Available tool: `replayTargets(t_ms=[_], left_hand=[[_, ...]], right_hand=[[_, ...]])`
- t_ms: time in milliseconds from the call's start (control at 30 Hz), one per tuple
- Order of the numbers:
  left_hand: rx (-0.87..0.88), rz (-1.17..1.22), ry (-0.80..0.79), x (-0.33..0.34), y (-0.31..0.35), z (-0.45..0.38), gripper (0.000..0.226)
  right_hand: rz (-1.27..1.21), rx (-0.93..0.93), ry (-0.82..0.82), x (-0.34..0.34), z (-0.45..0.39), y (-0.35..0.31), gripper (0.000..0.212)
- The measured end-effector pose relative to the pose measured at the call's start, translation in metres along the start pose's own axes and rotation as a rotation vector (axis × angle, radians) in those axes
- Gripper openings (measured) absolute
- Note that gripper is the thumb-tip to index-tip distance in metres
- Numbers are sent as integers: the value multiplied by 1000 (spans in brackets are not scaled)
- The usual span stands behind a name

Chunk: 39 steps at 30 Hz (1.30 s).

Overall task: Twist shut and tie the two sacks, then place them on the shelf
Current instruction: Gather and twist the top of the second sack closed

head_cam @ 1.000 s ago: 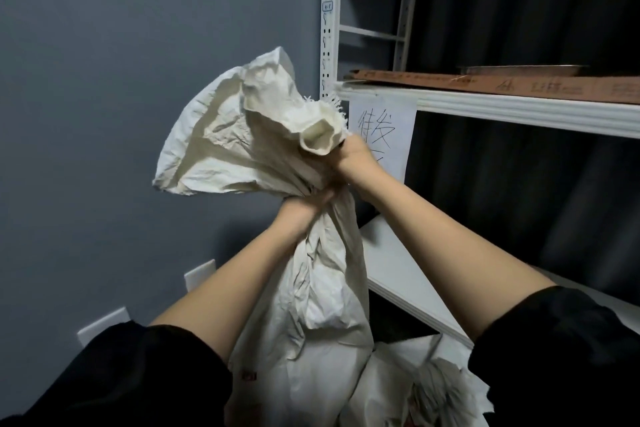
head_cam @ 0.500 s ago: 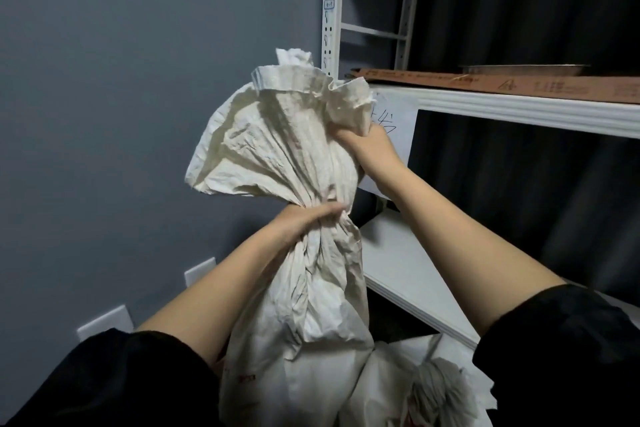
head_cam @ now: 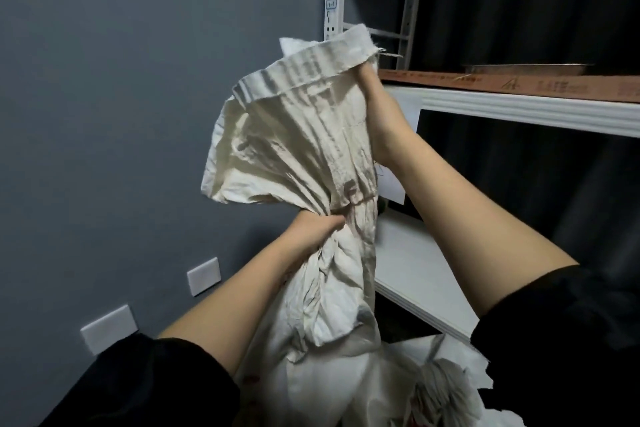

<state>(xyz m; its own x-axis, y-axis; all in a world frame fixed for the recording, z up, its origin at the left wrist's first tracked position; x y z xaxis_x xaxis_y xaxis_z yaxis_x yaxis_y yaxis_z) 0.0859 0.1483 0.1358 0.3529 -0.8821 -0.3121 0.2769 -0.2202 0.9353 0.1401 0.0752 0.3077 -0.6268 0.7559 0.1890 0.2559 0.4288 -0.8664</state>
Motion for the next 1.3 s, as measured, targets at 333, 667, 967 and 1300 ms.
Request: replayTargets(t_ms=[333,667,967,1300], left_hand=[[-25,186,-177,9,-10,0,23],[-49,573,108,-26,-15,-28,40],[-44,807,80,-34,-16,-44,26],[-82,928,36,-36,-26,-42,33]], right_hand=[[377,28,152,-37,-12,19,52],[521,163,-147,-23,52,118,29],[580,62,-86,-24,71,154,16],[776,46,-246,-28,87,168,34]])
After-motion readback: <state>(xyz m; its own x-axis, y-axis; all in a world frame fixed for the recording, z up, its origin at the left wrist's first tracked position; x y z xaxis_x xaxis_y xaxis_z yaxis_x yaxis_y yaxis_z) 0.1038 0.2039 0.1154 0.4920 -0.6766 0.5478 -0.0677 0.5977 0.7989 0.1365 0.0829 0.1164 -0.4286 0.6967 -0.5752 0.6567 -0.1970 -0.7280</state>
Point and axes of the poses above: each hand's wrist, its own z-axis away from the middle knuckle, its own x-axis out of the palm, y = z × x, the point moved 10 cm from there along -z, towards the middle knuckle, and after that the axes turned 7 degrees about -x, right-handed, at the moved point
